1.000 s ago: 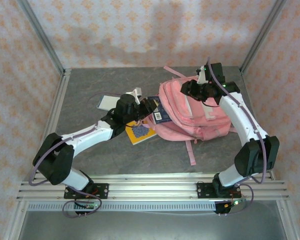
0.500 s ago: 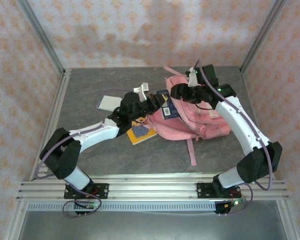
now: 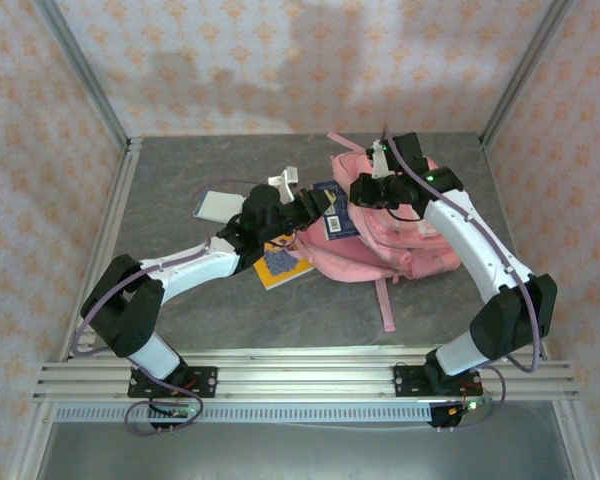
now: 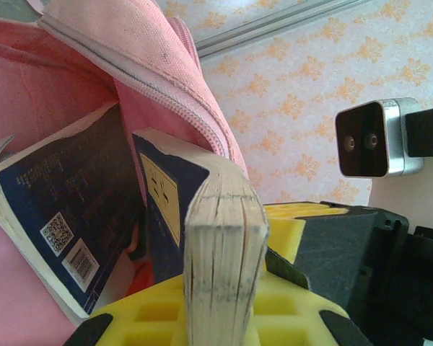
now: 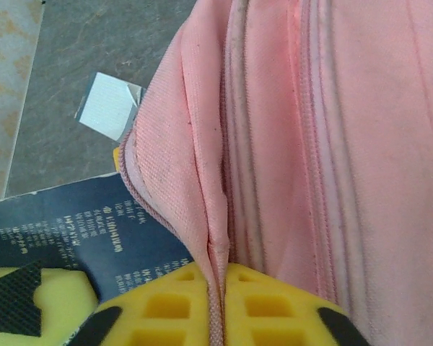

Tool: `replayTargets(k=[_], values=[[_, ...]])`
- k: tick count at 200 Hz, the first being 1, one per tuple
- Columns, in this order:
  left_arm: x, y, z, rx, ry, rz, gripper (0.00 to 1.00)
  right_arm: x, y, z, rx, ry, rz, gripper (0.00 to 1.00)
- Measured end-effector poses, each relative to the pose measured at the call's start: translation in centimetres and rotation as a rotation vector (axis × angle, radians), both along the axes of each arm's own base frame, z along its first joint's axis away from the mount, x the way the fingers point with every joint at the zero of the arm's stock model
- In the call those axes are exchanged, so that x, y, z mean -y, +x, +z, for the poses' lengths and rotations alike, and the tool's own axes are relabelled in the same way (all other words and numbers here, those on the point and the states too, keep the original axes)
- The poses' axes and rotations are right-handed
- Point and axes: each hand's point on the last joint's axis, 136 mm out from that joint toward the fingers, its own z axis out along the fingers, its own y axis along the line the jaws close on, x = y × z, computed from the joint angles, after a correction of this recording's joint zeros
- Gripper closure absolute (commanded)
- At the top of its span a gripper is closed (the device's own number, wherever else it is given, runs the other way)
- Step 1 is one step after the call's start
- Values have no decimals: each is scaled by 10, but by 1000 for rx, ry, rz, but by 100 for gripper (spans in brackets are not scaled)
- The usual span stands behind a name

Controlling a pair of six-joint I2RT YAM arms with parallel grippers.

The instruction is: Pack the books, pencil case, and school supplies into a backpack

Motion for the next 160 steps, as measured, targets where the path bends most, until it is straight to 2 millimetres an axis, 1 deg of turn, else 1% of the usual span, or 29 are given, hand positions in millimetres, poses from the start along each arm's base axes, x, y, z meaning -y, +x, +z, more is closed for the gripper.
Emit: replayTargets(k=[40,59,73,97,119,135,160], values=[[0,0,-2,-1,10,-1,100,3,1,-1,8,-22,-10,100],[-1,-1,-5,2,34,-4,100,7,0,4,16,-43,-27,100],[-2,-2,-5,6,43,-4,100,12,0,12,31,-59,-41,100],[-4,-3,-4,15,56,-5,100,22,1,37,80,-81,-79,100],[-7,-1,-7,4,64,1,100,34,-1,58,120,-89,-115,100],[-8,-1,-13,-17,80,2,100,41,-1,67,134,-93,-138,100],[-10,0,-23,-52,105,8,100,47,-2,69,133,-90,-158,100]])
